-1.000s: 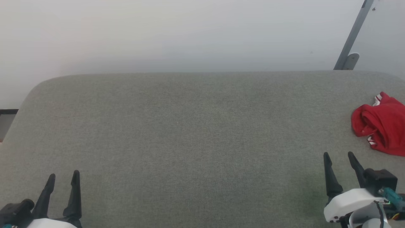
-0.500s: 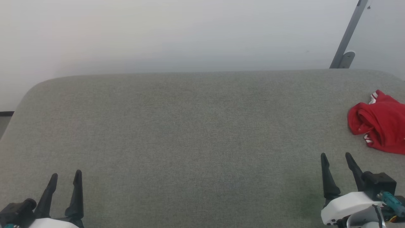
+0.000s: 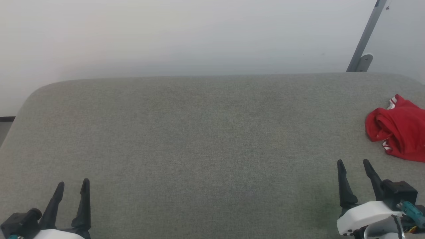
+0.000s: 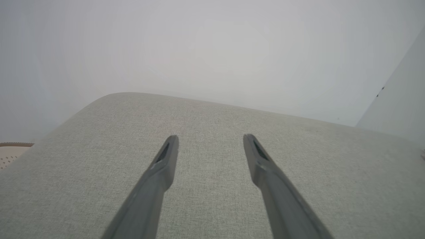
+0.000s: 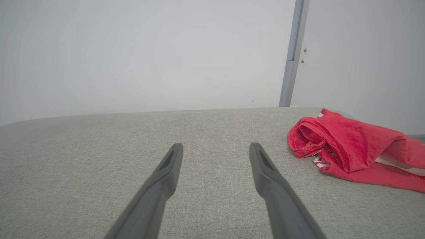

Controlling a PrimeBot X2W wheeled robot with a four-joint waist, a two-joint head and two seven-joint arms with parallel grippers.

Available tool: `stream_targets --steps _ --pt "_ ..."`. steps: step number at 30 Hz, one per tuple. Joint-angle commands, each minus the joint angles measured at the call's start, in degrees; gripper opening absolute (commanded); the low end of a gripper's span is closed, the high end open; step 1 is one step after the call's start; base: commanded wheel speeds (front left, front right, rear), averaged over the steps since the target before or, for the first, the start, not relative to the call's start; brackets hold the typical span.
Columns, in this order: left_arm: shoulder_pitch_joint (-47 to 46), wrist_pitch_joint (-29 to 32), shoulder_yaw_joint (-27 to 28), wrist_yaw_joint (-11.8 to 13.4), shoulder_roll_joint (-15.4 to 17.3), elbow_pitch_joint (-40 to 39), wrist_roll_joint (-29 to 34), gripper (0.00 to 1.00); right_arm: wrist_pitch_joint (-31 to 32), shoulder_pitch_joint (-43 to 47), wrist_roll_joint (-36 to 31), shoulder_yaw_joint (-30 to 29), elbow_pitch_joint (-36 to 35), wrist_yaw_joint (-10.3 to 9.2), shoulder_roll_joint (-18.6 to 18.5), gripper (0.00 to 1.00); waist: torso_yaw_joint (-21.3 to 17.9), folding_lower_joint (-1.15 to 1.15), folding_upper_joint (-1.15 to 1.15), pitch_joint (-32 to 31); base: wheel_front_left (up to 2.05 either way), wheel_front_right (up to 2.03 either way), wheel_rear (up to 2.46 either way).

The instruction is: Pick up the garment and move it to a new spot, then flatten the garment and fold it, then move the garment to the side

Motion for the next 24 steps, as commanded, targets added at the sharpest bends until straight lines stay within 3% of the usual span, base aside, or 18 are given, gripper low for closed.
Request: stream_targets --steps 1,2,3,6,24 --pt "0.7 -0.2 0.0 -0.1 0.0 -0.3 -0.3 1.0 -0.3 0.3 0.2 0.0 -0.1 -0.01 0.2 1.0 0.0 0.0 0.0 0.0 0.0 0.0 0.0" --pt "0.7 -0.2 0.3 -0.1 0.0 -0.4 0.0 1.0 -0.3 0.3 0.0 0.1 -0.1 -0.01 0.2 1.0 0.1 0.0 0.0 0.0 0.0 0.0 0.0" --pt "0.1 0.0 0.2 0.0 0.0 -0.3 0.2 0.0 0.0 0.0 0.1 0.0 0.0 0.0 0.1 0.0 0.0 0.0 0.0 0.0 0.0 0.0 0.0" --pt "0.3 0.2 -0.1 0.0 -1.1 1.0 0.0 0.0 0.3 0.6 0.3 0.0 1.4 -0.01 0.3 0.0 0.1 0.0 0.0 0.0 0.0 0.0 0.0" --pt "-2.4 5.0 0.4 0.0 -3.9 1.2 -14.3 0.0 5.1 -0.5 19.2 0.0 0.3 -0.01 0.5 0.0 0.1 0.0 0.0 0.1 0.0 0.0 0.0"
